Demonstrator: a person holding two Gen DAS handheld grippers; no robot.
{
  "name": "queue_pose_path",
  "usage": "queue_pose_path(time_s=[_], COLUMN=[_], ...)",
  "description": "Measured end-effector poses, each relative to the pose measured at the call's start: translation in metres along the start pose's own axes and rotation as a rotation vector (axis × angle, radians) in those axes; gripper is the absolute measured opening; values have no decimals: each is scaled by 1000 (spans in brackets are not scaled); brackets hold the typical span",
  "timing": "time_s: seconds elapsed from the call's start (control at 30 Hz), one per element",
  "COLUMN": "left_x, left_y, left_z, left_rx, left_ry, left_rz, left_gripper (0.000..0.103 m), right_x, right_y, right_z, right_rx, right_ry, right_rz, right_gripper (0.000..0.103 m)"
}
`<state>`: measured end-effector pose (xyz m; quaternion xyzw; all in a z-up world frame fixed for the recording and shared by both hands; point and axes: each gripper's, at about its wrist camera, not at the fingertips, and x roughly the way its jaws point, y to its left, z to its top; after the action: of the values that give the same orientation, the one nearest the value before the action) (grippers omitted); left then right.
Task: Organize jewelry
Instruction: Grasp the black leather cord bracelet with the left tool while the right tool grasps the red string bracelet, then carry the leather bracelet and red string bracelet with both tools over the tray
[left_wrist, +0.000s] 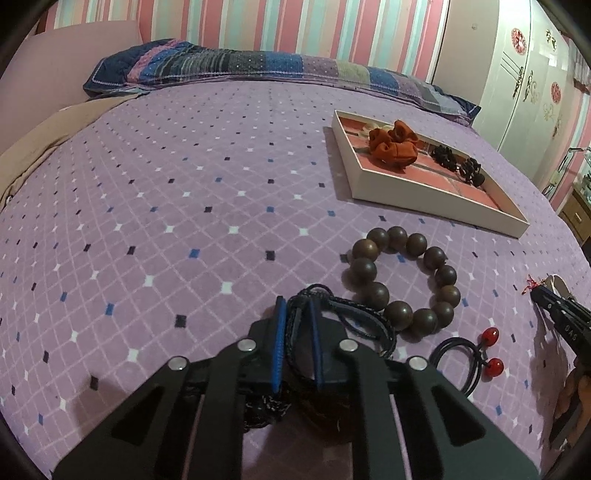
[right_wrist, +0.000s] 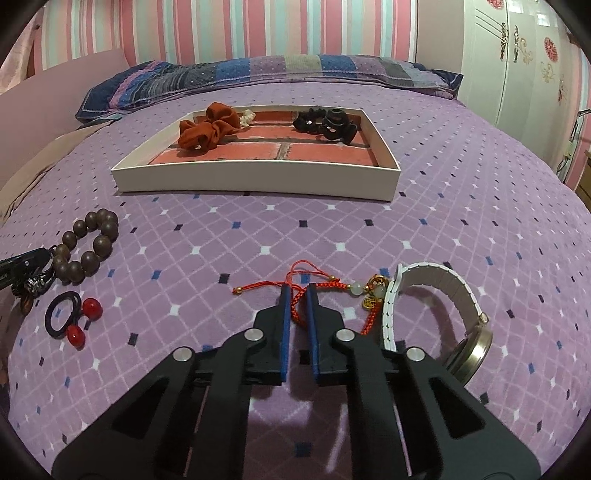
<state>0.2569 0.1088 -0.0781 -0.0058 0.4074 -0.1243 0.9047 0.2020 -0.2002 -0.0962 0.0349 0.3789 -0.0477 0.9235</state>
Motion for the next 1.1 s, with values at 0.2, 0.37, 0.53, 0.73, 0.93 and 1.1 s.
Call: queue_pose_path(time_s=[0.2,0.37,0.53,0.73,0.93,1.1], left_x=[-3,-11,-21,-32,-46,-51], left_y=[1,0,1,-2,-15,-21], left_z=[2,5,9,17,29,34], left_rx=[-12,-16,-26,-49,-50,-65], left_ry=[-16,-48,-79,-110,-154,-158], left_rz=[-9,-13,-18,-32,-31,-33], left_gripper=[12,11,11,11,10,10], right_x=[-1,-4,-9,-18,-29,-35], right_y=[-2,-4,-2,-4,-10,-19], right_z=[0,2,4,10,21,27], right_rx=[11,22,13,15,3,20], right_ry=[-1,-12,-35,-64,-88,-87], right_rz=[13,30,39,52,78,101], right_gripper=[5,4,4,4,4,4])
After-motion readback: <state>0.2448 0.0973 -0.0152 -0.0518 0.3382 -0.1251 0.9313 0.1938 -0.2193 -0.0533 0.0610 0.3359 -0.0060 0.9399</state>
